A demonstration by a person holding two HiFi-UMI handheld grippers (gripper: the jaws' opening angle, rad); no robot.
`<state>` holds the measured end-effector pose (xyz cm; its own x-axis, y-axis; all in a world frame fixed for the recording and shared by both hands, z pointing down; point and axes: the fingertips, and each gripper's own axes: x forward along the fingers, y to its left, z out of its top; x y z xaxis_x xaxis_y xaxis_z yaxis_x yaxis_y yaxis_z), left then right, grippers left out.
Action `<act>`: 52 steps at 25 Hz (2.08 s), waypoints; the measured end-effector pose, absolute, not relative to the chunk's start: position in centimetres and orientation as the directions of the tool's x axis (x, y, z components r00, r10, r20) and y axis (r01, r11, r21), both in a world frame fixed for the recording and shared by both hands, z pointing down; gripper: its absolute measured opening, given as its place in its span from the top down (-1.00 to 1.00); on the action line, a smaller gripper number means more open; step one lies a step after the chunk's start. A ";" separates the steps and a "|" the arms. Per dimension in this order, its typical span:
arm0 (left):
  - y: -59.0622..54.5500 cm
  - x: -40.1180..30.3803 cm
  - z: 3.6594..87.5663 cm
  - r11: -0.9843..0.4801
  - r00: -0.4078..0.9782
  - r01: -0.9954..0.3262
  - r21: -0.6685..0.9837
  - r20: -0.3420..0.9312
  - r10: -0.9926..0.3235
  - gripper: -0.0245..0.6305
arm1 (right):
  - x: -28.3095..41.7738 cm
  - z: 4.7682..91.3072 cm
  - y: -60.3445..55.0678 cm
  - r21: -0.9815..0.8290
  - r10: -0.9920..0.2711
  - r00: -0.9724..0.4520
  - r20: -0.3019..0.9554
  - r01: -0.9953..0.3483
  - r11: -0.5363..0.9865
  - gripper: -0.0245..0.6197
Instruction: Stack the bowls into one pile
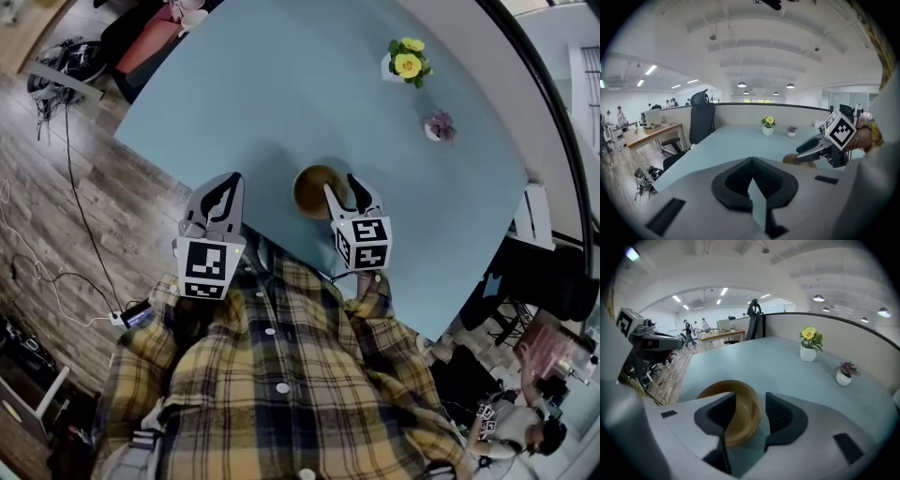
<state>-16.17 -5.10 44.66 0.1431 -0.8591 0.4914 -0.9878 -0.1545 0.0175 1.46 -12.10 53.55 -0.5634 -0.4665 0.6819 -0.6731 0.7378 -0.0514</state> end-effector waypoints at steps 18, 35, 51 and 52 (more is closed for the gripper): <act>-9.2 -13.1 40.0 -0.272 0.243 -0.962 -0.023 0.385 -0.890 0.95 | 4.0 42.9 -14.8 0.002 -0.663 -0.591 0.459 -0.745 0.667 0.37; -13.7 -5.3 36.0 -0.509 0.484 -0.861 0.002 0.311 -0.818 0.95 | 14.2 34.1 -12.2 -0.017 -0.883 -0.400 0.244 -0.912 0.409 0.68; -14.2 -1.9 36.4 -0.603 0.573 -0.798 0.015 0.330 -0.750 0.95 | 19.2 35.2 -9.7 -0.027 -0.937 -0.225 0.268 -0.974 0.226 0.92; -14.2 -1.9 36.4 -0.602 0.572 -0.798 0.014 0.331 -0.751 0.95 | 19.3 35.3 -9.7 -0.029 -0.937 -0.222 0.269 -0.975 0.222 0.92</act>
